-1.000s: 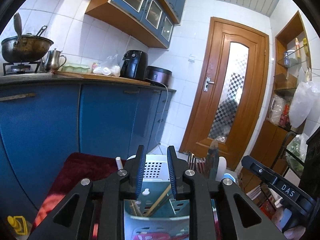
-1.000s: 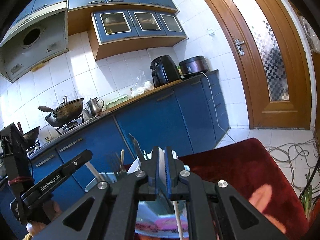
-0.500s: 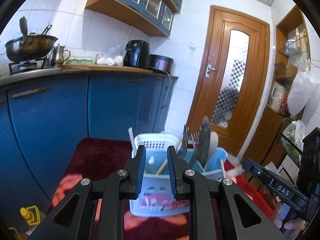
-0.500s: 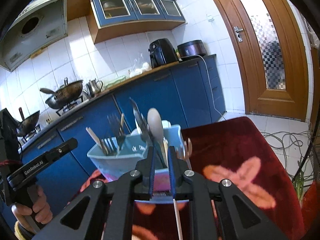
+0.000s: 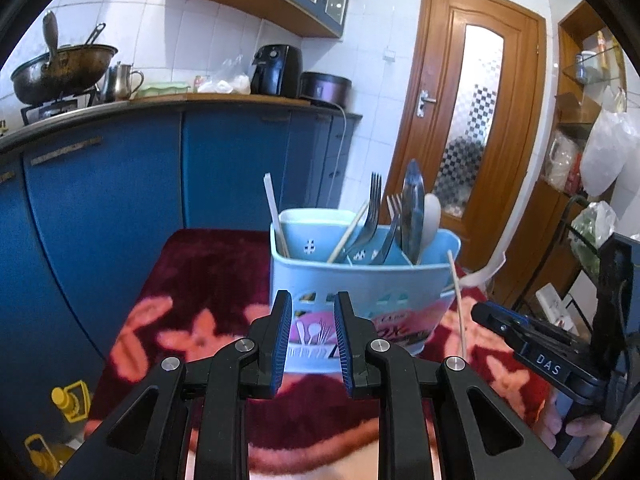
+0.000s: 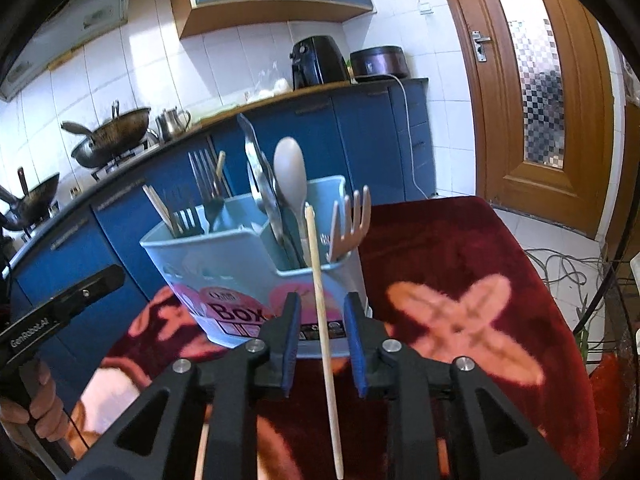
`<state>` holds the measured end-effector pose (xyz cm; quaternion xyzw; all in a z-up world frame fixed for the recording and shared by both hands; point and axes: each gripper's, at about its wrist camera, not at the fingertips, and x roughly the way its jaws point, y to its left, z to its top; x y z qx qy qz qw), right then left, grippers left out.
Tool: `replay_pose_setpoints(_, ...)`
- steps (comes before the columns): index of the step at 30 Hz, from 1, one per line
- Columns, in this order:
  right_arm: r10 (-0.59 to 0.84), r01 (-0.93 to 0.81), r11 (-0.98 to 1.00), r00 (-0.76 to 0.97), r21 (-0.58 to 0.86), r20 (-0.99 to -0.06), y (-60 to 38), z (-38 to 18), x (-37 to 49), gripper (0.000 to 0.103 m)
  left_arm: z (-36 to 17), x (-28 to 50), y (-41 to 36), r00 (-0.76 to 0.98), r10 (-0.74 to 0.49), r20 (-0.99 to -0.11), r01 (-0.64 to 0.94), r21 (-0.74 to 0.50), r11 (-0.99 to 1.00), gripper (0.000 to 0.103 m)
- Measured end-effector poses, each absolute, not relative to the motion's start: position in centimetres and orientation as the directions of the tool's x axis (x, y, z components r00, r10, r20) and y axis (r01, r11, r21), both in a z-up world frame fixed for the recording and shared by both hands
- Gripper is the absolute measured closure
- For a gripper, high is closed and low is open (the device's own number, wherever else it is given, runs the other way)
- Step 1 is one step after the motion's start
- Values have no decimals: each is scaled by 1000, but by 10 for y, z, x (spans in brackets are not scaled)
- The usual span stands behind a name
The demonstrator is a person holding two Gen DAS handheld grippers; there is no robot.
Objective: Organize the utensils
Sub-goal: 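Lower the chopstick into the box with the right tool and open it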
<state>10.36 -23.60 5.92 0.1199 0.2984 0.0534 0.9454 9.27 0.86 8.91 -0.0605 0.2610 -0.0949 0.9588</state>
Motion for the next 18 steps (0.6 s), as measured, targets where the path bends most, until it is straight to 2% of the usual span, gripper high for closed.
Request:
replay_pose_setpoints(8, 127, -28, 985, 779, 168, -614, -224, 47, 118, 79, 79, 99, 10, 828, -203, -523, 134, -167, 977, 81)
replay_pose_setpoints(9, 126, -30, 986, 776, 162, -618, -223, 46, 119, 81, 78, 100, 11, 826, -202, -527, 132, -168, 977, 81)
replay_pose_setpoints(10, 125, -33, 987, 775, 158, -620, -222, 45, 118, 93, 77, 100, 11, 824, -202, -529, 130, -169, 977, 81)
replay_pose_setpoints(11, 125, -36, 987, 773, 154, -622, -221, 45, 119, 95, 77, 101, 12, 823, -201, -531, 128, -171, 977, 81)
replay_pose_setpoints(18, 148, -55, 983, 808, 178, -570, -221, 60, 107, 97, 73, 105, 14, 816, -198, -544, 117, -180, 977, 81)
